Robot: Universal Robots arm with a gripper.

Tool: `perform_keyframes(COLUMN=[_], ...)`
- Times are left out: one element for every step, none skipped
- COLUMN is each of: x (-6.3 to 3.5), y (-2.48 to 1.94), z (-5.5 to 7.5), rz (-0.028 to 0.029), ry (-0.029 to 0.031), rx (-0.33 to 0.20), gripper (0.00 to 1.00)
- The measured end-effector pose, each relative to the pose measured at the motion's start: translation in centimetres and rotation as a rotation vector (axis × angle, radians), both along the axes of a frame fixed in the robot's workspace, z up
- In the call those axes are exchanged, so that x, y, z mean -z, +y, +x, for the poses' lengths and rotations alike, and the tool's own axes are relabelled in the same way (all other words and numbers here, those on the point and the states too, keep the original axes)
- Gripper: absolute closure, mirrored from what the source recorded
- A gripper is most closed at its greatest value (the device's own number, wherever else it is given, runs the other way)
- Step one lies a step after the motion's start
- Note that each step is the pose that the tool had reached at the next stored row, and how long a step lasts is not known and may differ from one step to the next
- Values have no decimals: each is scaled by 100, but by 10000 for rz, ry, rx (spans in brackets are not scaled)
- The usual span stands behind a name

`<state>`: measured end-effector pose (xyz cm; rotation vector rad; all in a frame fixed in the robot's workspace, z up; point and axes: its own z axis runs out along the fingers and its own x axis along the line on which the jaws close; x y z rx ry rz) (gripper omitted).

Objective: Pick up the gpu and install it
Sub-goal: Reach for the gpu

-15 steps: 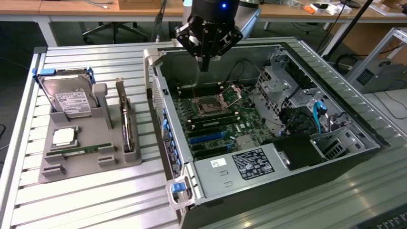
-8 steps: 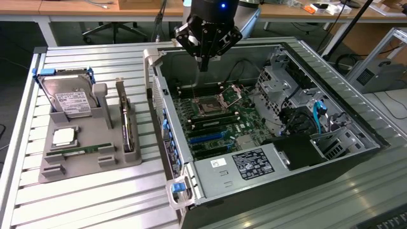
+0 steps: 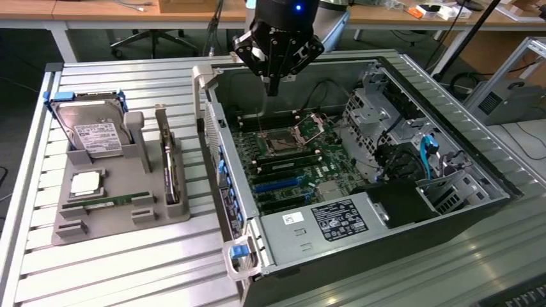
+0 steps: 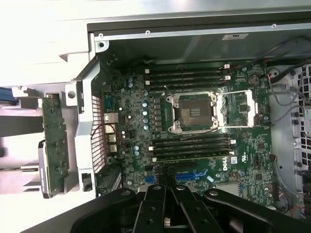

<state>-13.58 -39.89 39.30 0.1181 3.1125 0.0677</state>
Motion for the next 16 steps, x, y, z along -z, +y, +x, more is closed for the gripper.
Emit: perform_keyframes(x=[0,0,0,0,1,1,1,1,1,2,2,3,4,4,4,5], y=[0,0,0,0,0,0,0,0,0,0,0,0,0,0,0,0], z=[-2,-4,-6,-9,-11,-16,-19,-20,-22,-24,-25,-40,-43,-43,-44,-47], rz=[0,0,-1,-1,0,0,-1,0,-1,0,0,-1,-5,-5,-4,-4], ry=[0,0,0,0,0,0,0,0,0,-1,0,0,0,0,0,-1], rx=[-1,-1,-1,-1,-1,-2,-1,-1,-1,-1,-1,-1,-1,-1,-1,-1], gripper=[89,89,89,89,89,89,89,89,89,89,89,89,89,89,89,89])
